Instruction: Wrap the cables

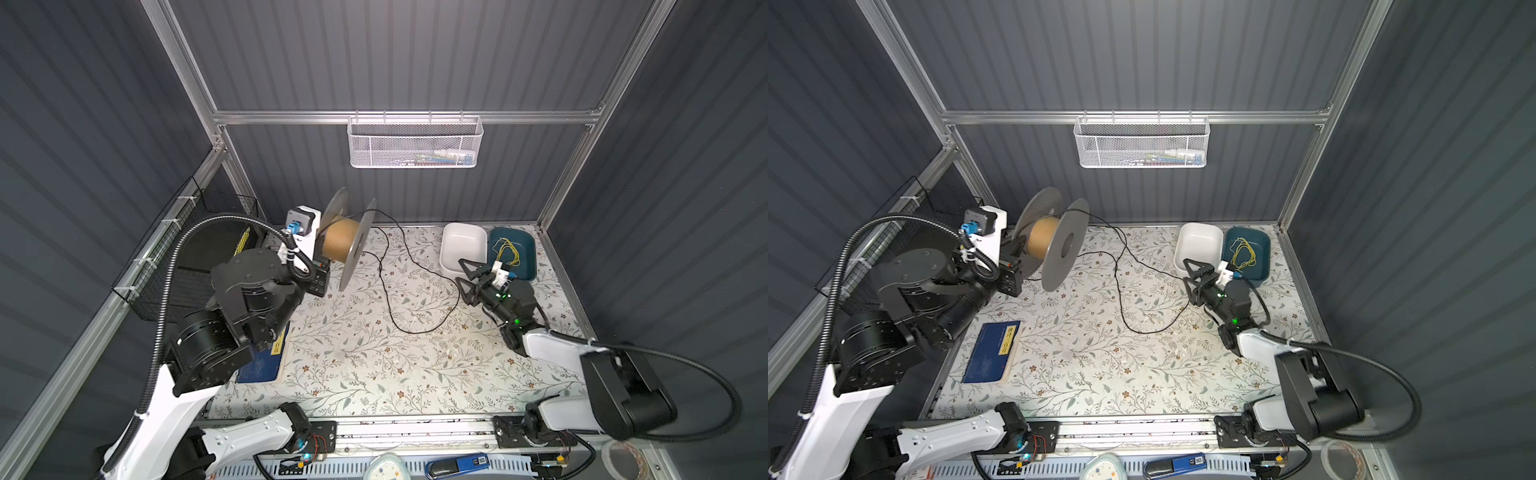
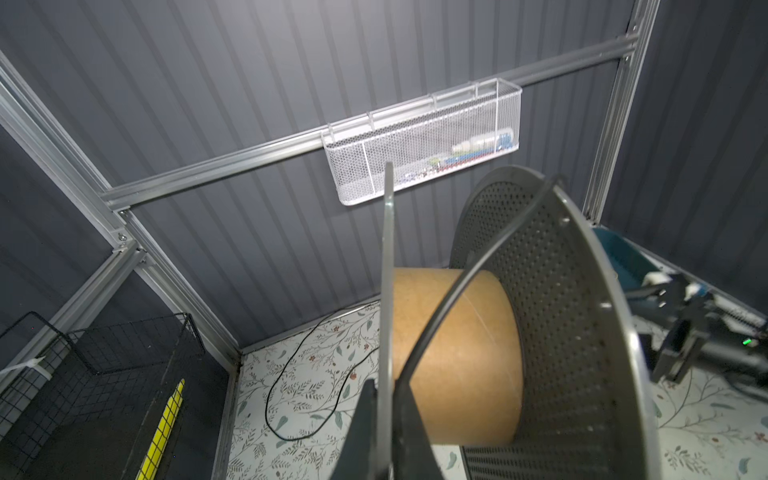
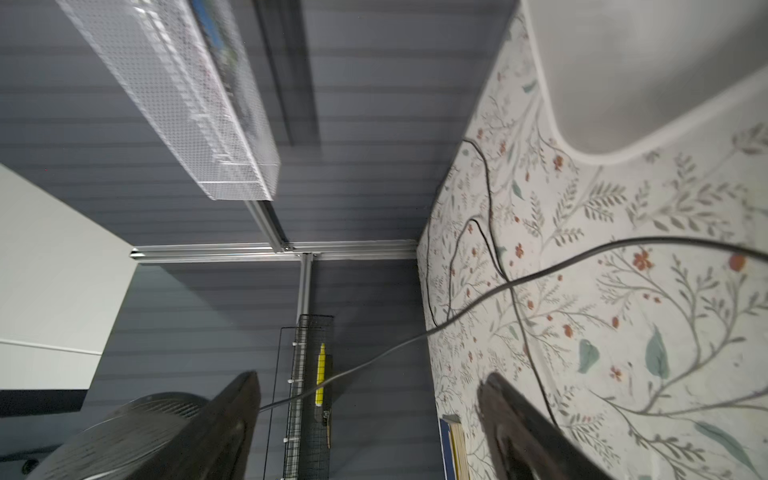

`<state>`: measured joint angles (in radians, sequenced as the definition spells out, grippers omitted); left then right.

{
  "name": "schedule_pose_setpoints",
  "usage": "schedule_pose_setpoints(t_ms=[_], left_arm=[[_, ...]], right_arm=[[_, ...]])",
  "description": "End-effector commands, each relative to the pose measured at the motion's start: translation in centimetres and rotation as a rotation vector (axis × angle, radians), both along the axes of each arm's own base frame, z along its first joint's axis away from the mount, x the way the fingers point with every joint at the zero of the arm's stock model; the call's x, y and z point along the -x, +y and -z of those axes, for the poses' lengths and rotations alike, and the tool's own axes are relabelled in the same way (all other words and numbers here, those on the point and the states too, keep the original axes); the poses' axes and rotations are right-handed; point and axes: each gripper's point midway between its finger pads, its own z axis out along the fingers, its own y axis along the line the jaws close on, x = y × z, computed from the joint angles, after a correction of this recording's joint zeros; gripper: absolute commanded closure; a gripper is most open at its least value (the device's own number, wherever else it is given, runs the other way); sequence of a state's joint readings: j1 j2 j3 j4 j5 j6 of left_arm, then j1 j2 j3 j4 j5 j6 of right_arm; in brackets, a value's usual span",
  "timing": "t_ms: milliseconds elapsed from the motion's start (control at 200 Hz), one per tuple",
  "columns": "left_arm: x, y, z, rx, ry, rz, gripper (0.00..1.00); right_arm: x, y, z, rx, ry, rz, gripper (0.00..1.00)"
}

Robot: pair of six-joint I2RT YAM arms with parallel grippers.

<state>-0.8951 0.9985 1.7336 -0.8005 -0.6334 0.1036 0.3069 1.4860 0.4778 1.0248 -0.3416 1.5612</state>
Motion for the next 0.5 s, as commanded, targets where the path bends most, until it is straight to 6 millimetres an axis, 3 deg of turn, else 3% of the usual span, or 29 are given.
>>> schedule_pose_setpoints(t_ms=[0, 160, 330, 395, 490], left_arm=[[1.2, 1.2, -3.8, 0.096, -0.088, 0.013, 1.00], [1.3, 0.8, -4.1, 0.092, -0.081, 0.036, 1.00], [1.9, 1.6, -4.3, 0.105, -0.089, 0.033, 1.00], [2.0, 1.8, -4.2, 0.106, -0.089, 0.028, 1.00], [2.3, 2.2, -4.3, 0.113, -0.093, 0.031, 1.00]], right_arm=[[-2.2, 2.2, -0.7, -0.159, -0.005, 0.007, 0.13], [-4.4, 6.0, 0.2, -0.212, 0.042, -0.012, 0.11], [-7.4, 7.5, -0.9, -0.265, 0.038, 0.011, 0.13], [-8.5, 7.9, -1.5, -0.285, 0.031, 0.021, 0.22], [-10.1, 7.6, -3.0, -0.290, -0.010, 0.037, 0.46]])
